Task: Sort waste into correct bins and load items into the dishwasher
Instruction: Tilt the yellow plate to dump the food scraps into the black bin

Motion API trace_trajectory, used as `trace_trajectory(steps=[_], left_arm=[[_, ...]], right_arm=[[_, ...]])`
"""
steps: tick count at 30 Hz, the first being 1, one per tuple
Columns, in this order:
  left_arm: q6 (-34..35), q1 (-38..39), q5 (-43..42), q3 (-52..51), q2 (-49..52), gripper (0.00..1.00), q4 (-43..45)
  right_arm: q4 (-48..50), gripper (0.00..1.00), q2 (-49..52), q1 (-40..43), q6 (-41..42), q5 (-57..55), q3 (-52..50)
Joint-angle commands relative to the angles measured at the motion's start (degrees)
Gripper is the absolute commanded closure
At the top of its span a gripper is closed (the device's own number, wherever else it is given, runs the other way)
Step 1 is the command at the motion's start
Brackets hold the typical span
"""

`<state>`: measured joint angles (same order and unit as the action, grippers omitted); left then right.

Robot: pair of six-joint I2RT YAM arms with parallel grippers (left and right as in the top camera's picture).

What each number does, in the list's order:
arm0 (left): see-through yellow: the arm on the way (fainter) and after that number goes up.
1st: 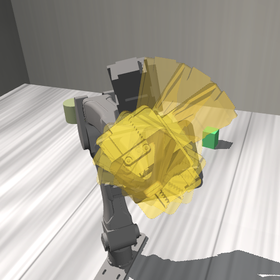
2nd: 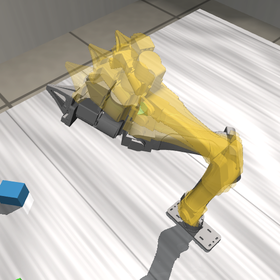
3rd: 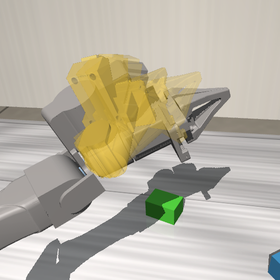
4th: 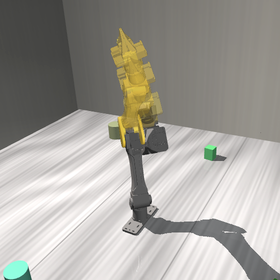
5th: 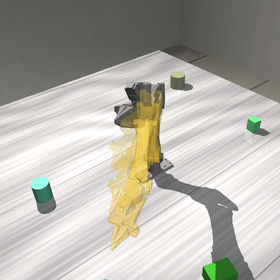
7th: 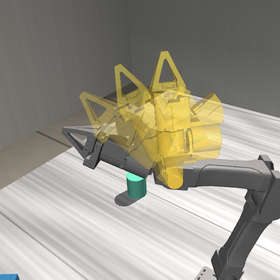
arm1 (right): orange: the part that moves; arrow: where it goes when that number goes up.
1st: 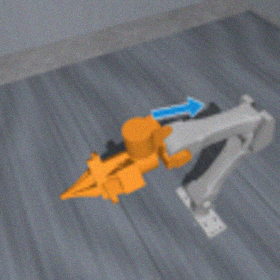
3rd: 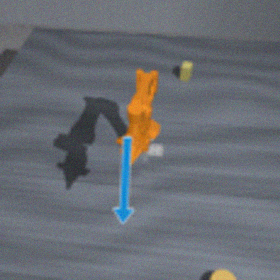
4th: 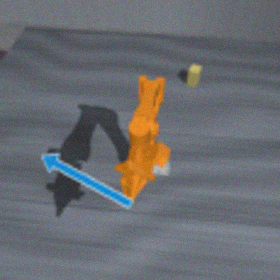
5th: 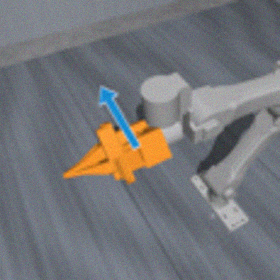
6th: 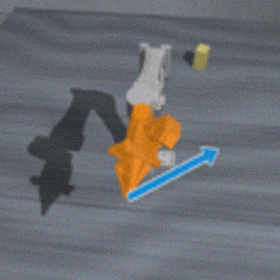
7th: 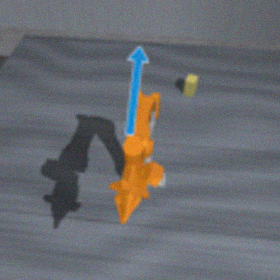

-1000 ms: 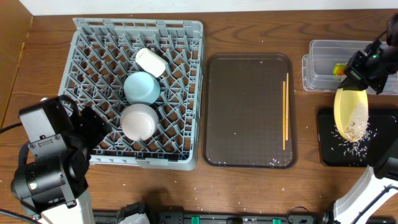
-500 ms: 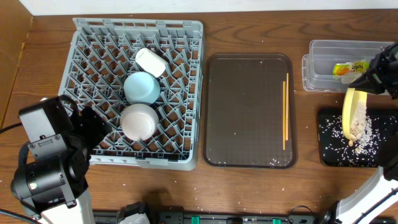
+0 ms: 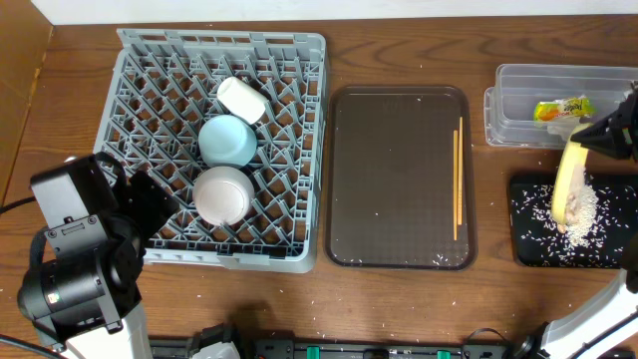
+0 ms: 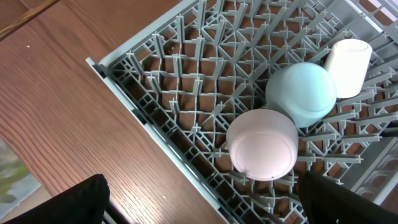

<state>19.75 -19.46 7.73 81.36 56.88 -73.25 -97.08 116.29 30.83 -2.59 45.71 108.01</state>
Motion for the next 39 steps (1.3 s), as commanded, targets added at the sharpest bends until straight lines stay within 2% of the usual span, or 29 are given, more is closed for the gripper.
trace_trajectory(steps=[1,3,6,17,23,39], left_arm=[[0.72,-0.24,0.68,0.61,0.07,0.02,-0.13],[0.72,-0.24,0.66,0.61,0.07,0.02,-0.11],[0.72,-0.24,0.66,0.61,0.07,0.02,-0.11],[0.72,-0.24,0.66,0.61,0.07,0.02,-0.11],[0.72,-0.24,0.68,0.61,0.07,0.02,-0.11],[0.72,-0.24,0.66,0.61,0.07,0.02,-0.11]], right_arm=[[-0.24,0.99,-1.60,1.97,-4.00,7.52,-4.15],[-0.26,0.99,-1.60,4.04,-7.80,12.94,-8.68],[-0.26,0.99,-1.60,5.95,-9.22,14.80,-10.58],[-0.28,0.99,-1.60,11.43,-7.37,19.10,-10.82],[1.68,0.99,-1.53,12.13,-6.51,19.45,-10.84],[-0.44,0.99,-1.92,12.35,-5.92,23.39,-11.02]])
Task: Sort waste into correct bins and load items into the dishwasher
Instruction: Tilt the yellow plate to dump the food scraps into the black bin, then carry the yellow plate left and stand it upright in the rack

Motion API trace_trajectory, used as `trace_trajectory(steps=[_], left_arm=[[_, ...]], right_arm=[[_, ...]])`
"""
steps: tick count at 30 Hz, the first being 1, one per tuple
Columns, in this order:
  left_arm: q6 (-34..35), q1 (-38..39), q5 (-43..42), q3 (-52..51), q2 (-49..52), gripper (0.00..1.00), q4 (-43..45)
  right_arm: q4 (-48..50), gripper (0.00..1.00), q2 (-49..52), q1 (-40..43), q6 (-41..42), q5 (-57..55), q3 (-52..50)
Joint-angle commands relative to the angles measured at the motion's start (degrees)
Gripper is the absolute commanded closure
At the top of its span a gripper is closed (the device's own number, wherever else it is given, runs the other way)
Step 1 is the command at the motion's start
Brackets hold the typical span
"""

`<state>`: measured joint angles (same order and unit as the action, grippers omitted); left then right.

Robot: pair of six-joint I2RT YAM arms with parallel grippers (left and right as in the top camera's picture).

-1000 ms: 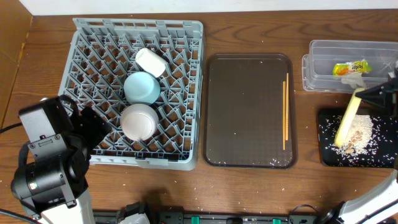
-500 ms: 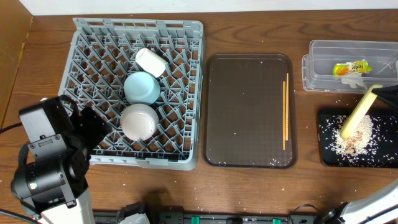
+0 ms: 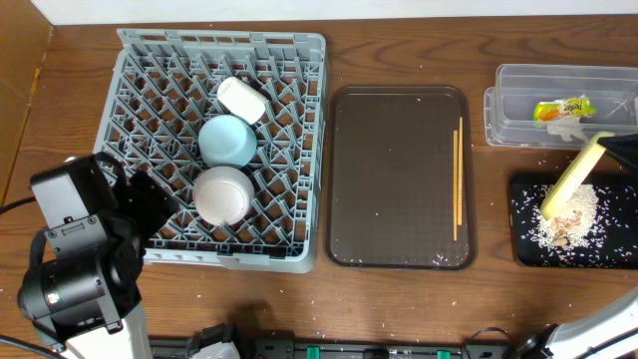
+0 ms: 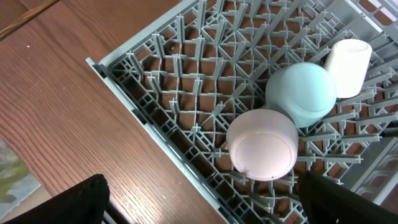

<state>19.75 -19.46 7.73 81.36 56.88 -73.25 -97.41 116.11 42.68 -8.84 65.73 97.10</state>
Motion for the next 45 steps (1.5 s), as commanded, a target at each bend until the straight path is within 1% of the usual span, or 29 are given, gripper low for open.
trace_trajectory(steps=[1,7,12,15,20,21,24,28,30,33,34,36,37,39,41,45], left_arm=[[0.72,-0.24,0.66,0.61,0.07,0.02,-0.11],[0.72,-0.24,0.66,0.61,0.07,0.02,-0.13],[0.72,-0.24,0.66,0.61,0.07,0.02,-0.11],[0.72,-0.24,0.66,0.61,0.07,0.02,-0.13],[0.72,-0.24,0.66,0.61,0.07,0.02,-0.11],[0.72,-0.24,0.66,0.61,0.07,0.02,-0.13],[0.72,-0.24,0.68,0.61,0.07,0.02,-0.13],[0.72,-0.24,0.68,0.61,0.07,0.02,-0.11],[0.72,-0.24,0.66,0.61,0.07,0.02,-0.13],[0.72,-0.24,0.66,0.61,0.07,0.02,-0.11],[0.72,-0.24,0.66,0.61,0.07,0.02,-0.13],[0.72,-0.24,0.66,0.61,0.07,0.02,-0.11],[0.72,-0.24,0.66,0.61,0.07,0.02,-0.11],[0.72,-0.24,0.68,0.61,0.07,0.02,-0.11],[0.72,-0.24,0.68,0.61,0.07,0.02,-0.13],[0.72,-0.24,0.66,0.61,0.07,0.02,-0.11]], right_arm=[[-0.11,0.99,-1.79,0.31,0.17,3.61,-0.11],[-0.11,0.99,-4.92,-0.28,0.20,4.20,-0.11],[-0.11,0.99,-12.57,-1.97,0.79,4.44,-0.11],[1.64,0.99,-17.46,-3.21,1.14,4.22,-0.11],[4.94,0.99,-21.53,-6.03,8.83,-3.15,-0.11],[5.49,0.99,-21.75,-6.47,9.27,-3.43,-0.11],[6.19,0.99,-21.88,-8.17,9.20,-1.33,-0.11],[10.12,0.99,-21.88,-13.90,9.05,6.49,-0.11],[14.47,0.99,-21.88,-17.79,10.08,9.16,-0.11],[24.28,0.99,-21.86,-24.74,17.25,8.98,-0.11],[28.85,0.99,-21.86,-27.69,20.90,8.15,-0.11],[38.01,0.99,-21.84,-33.24,28.20,5.09,-0.11],[44.22,0.99,-21.81,-37.09,32.50,1.99,-0.11],[51.98,0.99,-21.81,-42.77,37.70,-3.06,-0.11],[60.41,0.99,-21.70,-49.09,40.46,-7.65,-0.11],[73.75,0.99,-20.28,-59.54,41.35,-11.47,-0.11]])
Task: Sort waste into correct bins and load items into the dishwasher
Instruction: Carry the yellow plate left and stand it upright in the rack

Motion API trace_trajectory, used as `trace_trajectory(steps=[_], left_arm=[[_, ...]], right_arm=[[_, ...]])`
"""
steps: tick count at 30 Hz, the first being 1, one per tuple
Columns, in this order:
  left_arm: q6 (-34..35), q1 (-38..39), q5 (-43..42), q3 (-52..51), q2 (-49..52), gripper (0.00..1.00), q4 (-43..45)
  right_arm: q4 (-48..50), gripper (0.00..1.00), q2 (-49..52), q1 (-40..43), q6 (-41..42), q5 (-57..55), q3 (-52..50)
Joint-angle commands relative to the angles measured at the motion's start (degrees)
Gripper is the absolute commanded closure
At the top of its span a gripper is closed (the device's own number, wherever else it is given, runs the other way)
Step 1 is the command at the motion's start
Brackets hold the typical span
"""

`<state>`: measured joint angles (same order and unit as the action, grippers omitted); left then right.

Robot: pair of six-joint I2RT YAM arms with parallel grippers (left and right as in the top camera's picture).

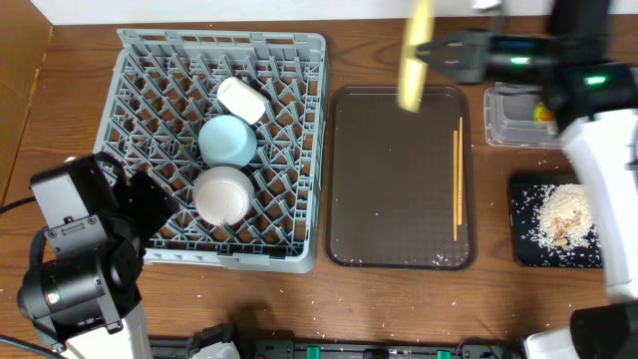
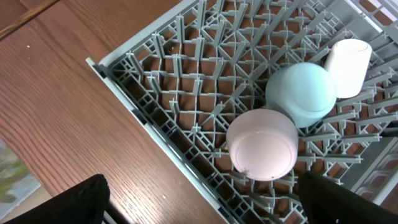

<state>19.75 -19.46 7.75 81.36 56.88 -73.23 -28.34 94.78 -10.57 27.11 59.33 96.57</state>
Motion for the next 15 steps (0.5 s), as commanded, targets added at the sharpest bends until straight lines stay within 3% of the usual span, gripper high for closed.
trace_trajectory(steps=[1,6,15], left_arm=[[0.72,-0.24,0.63,0.61,0.07,0.02,-0.15],[0.72,-0.24,0.63,0.61,0.07,0.02,-0.13],[0.72,-0.24,0.63,0.61,0.07,0.02,-0.15]], right_arm=[[7.30,0.99,1.73,-8.46,6.10,-5.75,0.42],[17.88,0.99,8.72,-18.43,9.18,-11.91,0.42],[28.96,0.99,22.56,-22.12,17.22,-14.97,0.42]])
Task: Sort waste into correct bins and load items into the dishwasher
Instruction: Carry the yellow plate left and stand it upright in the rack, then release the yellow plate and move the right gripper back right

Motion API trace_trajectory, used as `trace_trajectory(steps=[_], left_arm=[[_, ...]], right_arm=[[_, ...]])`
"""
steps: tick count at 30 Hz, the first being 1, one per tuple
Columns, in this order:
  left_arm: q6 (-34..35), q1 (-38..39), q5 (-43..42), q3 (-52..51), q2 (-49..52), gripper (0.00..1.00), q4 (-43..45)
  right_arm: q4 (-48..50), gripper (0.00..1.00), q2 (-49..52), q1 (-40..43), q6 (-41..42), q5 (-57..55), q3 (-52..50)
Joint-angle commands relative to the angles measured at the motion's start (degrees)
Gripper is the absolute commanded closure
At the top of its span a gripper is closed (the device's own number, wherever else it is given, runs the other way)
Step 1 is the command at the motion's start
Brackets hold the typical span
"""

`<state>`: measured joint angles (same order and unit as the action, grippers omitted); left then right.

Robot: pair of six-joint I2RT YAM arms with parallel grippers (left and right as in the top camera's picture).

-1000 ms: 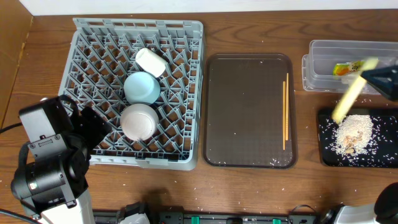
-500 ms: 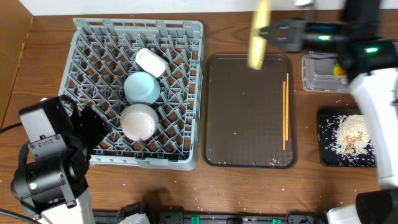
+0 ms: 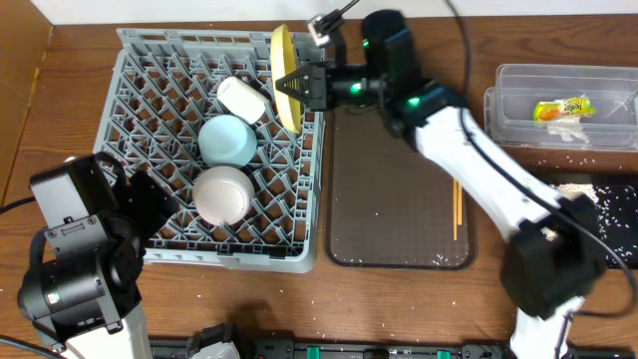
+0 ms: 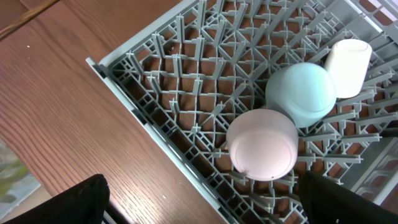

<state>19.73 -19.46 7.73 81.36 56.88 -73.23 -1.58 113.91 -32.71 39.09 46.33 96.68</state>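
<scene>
The grey dish rack (image 3: 140, 50) fills the left of the overhead view and holds a white cup (image 3: 242, 99), a teal bowl (image 3: 227, 140) and a white bowl (image 3: 220, 194), all upside down. My right gripper (image 3: 302, 86) is shut on a yellow plate (image 3: 285, 78), which stands on edge over the rack's right side. The left wrist view shows the same cup (image 4: 348, 66), teal bowl (image 4: 301, 92) and white bowl (image 4: 262, 143). My left gripper (image 4: 205, 208) is open over the rack's near-left edge and holds nothing.
A brown tray (image 3: 399, 179) lies right of the rack with a pair of chopsticks (image 3: 458, 179) on it. A clear bin (image 3: 508, 100) at the back right holds a yellow wrapper (image 3: 561, 109). A black bin (image 3: 620, 209) with rice is partly behind my right arm.
My right gripper has moved left with the yellow plate, from above the tray's far edge to over the rack's right side. The left arm has not moved.
My right gripper held the yellow plate tilted over the black bin with rice on it. Then the plate was steeper and the rice lay in the bin. Later the plate was above the tray's far edge, and now it stands over the rack.
</scene>
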Motion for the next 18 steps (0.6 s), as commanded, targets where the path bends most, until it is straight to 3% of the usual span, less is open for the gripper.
trace_trajectory(steps=[1,4,5,6,7,8,9,10,15,18], left_arm=[[0.74,-0.24,0.66,0.61,0.07,0.02,-0.13],[0.74,-0.24,0.66,0.61,0.07,0.02,-0.13],[0.74,-0.24,0.66,0.61,0.07,0.02,-0.13],[0.74,-0.24,0.68,0.61,0.07,0.02,-0.15],[0.74,-0.24,0.68,0.61,0.07,0.02,-0.15],[0.74,-0.24,0.66,0.61,0.07,0.02,-0.15],[0.74,-0.24,0.66,0.61,0.09,0.02,-0.13],[0.74,-0.24,0.66,0.61,0.09,0.02,-0.15],[0.74,-0.24,0.66,0.61,0.07,0.02,-0.13],[0.74,-0.24,0.66,0.61,0.07,0.02,-0.13]], right_arm=[[2.58,0.99,4.57,0.11,6.01,-2.01,0.31],[1.95,0.99,5.99,0.61,6.32,-3.32,0.31],[1.77,0.93,5.99,0.68,6.32,-3.76,0.31],[1.88,0.80,5.92,0.79,6.29,-4.15,0.33],[2.08,0.58,5.64,0.83,6.29,-4.33,0.42],[2.12,0.25,5.35,0.83,6.23,-4.37,0.57],[2.10,0.17,4.98,0.83,6.16,-4.33,0.70],[2.05,0.02,4.52,0.83,6.08,-4.31,0.76],[-0.98,0.01,-1.01,1.51,2.93,-4.17,0.79],[-10.27,0.01,-8.20,3.58,-2.69,-6.95,0.79]])
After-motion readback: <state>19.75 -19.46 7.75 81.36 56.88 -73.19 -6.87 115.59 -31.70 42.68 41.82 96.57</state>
